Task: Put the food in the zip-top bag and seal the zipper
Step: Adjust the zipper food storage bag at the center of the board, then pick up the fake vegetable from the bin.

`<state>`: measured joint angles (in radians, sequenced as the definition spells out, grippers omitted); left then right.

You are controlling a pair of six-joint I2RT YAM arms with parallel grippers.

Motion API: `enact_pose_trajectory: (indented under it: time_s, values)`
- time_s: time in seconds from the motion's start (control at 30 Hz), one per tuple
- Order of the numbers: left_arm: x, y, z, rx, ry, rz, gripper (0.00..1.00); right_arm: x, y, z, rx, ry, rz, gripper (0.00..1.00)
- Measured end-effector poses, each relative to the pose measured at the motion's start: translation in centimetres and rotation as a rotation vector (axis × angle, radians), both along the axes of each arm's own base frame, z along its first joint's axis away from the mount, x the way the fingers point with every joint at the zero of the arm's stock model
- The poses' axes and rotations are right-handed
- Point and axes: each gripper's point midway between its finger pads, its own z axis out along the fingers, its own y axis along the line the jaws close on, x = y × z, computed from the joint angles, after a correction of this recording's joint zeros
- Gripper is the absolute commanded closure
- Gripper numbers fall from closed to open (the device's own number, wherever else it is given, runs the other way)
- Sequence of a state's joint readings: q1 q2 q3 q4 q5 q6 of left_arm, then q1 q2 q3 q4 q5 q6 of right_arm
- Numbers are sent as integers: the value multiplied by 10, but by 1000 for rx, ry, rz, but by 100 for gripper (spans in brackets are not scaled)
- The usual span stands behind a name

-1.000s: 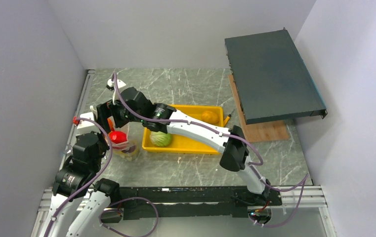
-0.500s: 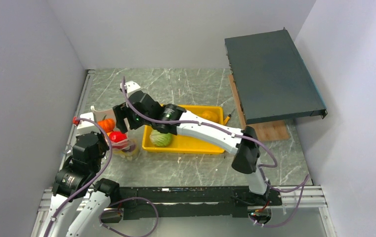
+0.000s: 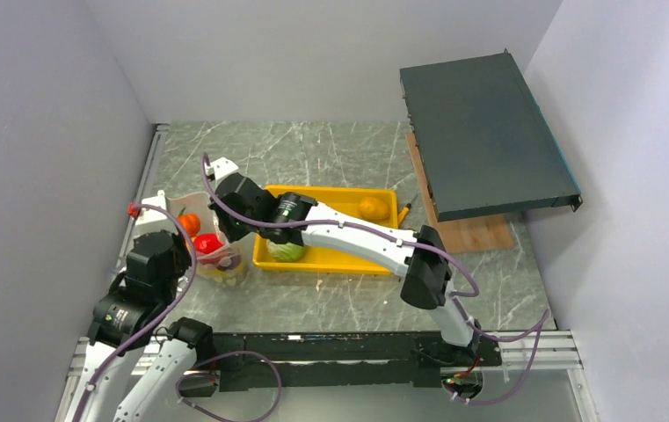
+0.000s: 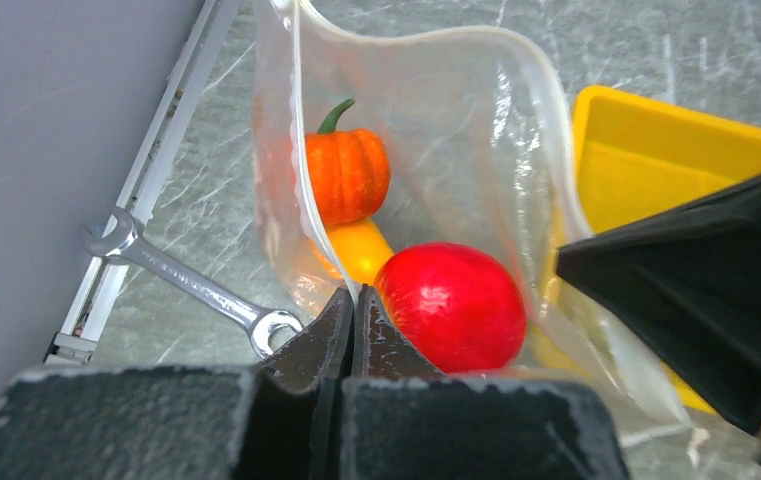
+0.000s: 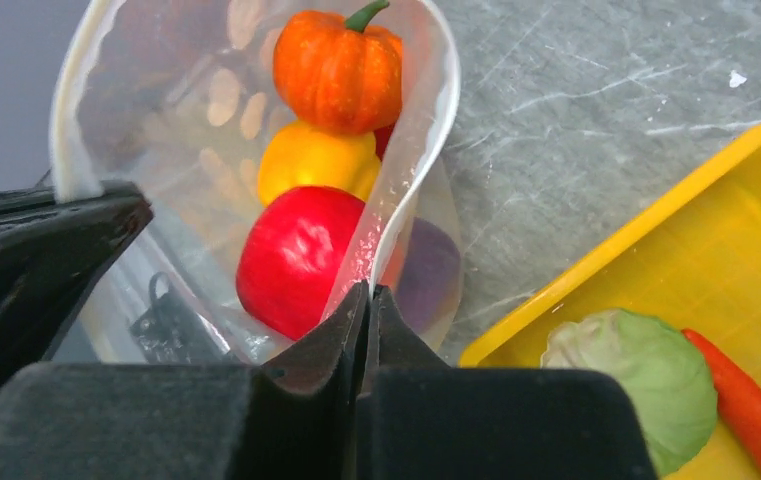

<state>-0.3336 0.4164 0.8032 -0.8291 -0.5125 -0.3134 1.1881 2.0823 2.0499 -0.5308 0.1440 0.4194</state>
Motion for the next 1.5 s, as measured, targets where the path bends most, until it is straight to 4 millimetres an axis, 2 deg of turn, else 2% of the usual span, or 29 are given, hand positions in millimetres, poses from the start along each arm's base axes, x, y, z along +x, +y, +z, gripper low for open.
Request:
enact_pose_trajectory:
  time_s: [0.1, 0.2, 0.27, 0.33, 0.43, 0.5, 0.57, 0.63, 0.77, 0.8, 0.9, 1.03, 1.13, 1.23, 1.33, 1.43, 1.5]
  values:
    - [-4, -4, 23, -26, -1, -18, 100, 3, 2, 4, -7, -19, 7, 100]
    - [-7, -6, 58, -64, -71, -32, 100, 3, -2, 21, 19, -50, 10, 100]
    - [-10, -5, 70, -78, -116, -32, 100, 0, -11, 32, 41, -64, 11, 100]
    - [-11, -3, 64, -79, -130, -26, 100, -4, -21, 40, 59, -72, 11, 100]
    - [-7, -4, 30, -60, -75, -23, 100, -9, -30, 43, 75, -70, 7, 100]
    - [-5, -5, -6, -29, 18, -23, 100, -11, -31, 33, 64, -57, 4, 100]
    - [-5, -5, -21, -5, 83, -23, 100, -13, -33, 20, 39, -42, 3, 100]
    - [-2, -5, -19, 8, 95, -23, 100, -14, -34, 13, 25, -36, 2, 100]
    - [3, -4, 0, 11, 39, -19, 100, -12, -33, 19, 32, -49, 3, 100]
    - [4, -4, 2, 12, 28, -18, 100, -12, -33, 20, 34, -52, 4, 95]
    - [3, -2, -5, 14, 18, -13, 100, -11, -32, 26, 43, -59, 6, 67]
    - [-2, 1, -9, 14, 8, -8, 100, -10, -37, 23, 18, -64, 1, 45]
    - [-4, 2, -7, 8, -10, -7, 100, -7, -49, 23, -29, -92, -17, 31]
    - [-3, 2, -8, 11, -3, -5, 100, 0, -72, 40, -63, -159, -59, 14]
    - [-2, 2, -10, 18, 12, -1, 100, 6, -103, 70, -66, -244, -112, 10]
    - [-1, 2, -12, 24, 25, 0, 100, 16, -148, 99, -75, -344, -199, 9]
    - [-1, 2, -12, 24, 26, 0, 100, 29, -179, 107, -107, -398, -276, 9]
